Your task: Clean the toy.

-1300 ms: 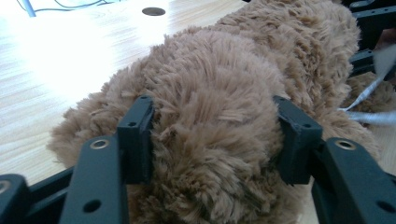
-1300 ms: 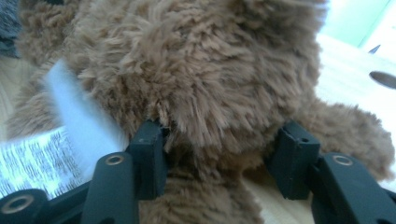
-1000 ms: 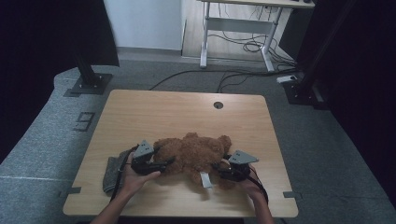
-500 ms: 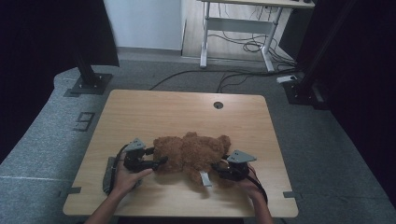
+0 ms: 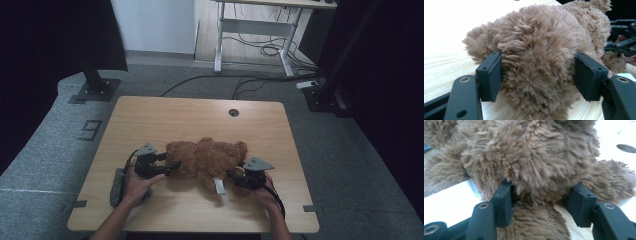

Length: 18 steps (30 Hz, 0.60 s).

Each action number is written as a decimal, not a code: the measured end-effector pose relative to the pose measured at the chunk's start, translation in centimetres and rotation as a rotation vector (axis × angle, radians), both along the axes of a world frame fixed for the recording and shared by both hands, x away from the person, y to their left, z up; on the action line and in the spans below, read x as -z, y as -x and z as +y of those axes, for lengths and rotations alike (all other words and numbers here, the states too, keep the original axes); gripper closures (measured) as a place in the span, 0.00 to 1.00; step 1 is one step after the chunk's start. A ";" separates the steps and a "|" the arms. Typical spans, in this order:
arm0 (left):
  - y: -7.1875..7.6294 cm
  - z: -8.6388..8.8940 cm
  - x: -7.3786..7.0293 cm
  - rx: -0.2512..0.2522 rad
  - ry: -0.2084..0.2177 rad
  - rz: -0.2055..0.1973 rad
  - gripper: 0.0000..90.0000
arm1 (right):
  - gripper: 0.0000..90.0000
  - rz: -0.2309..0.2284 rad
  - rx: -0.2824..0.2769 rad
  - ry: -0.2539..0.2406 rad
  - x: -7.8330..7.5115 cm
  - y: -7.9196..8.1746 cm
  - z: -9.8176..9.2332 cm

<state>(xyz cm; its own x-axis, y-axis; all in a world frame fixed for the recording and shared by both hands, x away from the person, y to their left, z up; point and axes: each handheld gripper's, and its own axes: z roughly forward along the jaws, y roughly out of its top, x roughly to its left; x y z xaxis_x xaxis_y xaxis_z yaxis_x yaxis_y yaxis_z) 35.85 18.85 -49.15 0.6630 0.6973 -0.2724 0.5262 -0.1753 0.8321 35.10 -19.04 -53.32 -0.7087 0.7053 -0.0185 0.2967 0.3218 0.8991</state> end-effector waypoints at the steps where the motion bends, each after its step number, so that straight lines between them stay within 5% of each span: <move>1: 0.2 0.2 -0.3 -0.004 -0.003 -0.008 0.34 | 0.47 -0.001 0.002 -0.008 -0.1 0.1 -0.1; 8: 1.6 2.3 -1.7 -0.042 -0.037 -0.044 0.34 | 0.46 -0.021 0.020 -0.047 -0.5 1.0 -0.6; 18: 5.0 6.8 -1.3 -0.150 -0.186 -0.040 0.29 | 0.46 -0.046 0.025 -0.090 -1.0 2.0 -1.4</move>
